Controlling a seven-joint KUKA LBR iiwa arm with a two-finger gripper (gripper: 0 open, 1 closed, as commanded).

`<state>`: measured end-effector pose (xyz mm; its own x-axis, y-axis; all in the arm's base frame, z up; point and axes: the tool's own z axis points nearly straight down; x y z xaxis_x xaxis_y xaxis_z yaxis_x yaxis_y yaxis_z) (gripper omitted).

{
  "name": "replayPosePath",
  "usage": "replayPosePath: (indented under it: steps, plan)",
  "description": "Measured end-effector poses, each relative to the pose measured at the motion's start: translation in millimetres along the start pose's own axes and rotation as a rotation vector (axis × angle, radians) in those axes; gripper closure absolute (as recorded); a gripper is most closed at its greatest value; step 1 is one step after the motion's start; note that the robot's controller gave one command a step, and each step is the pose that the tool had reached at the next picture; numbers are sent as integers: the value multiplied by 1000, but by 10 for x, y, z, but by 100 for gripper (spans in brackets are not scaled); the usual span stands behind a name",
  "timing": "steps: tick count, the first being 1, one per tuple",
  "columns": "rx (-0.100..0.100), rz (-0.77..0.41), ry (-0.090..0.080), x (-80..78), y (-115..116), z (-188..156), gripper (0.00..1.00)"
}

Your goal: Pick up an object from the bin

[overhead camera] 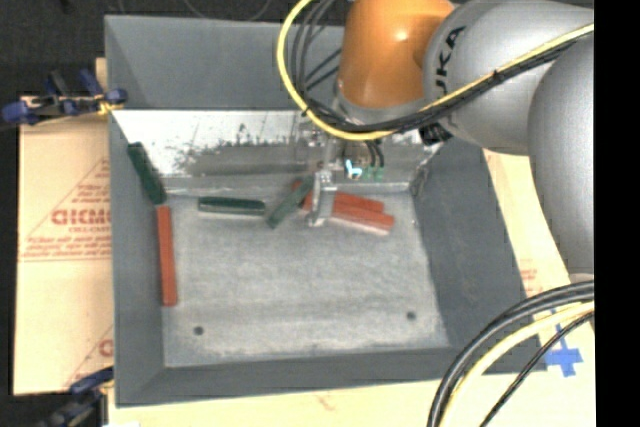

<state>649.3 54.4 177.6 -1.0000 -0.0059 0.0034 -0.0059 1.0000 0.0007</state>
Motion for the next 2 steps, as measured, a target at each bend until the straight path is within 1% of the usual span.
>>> replayPosePath:
  steps: [1,2]
  plan:
    - [-1,230,5,11,23,1085,0]
    - [-1,230,-8,-16,16,1063,100]
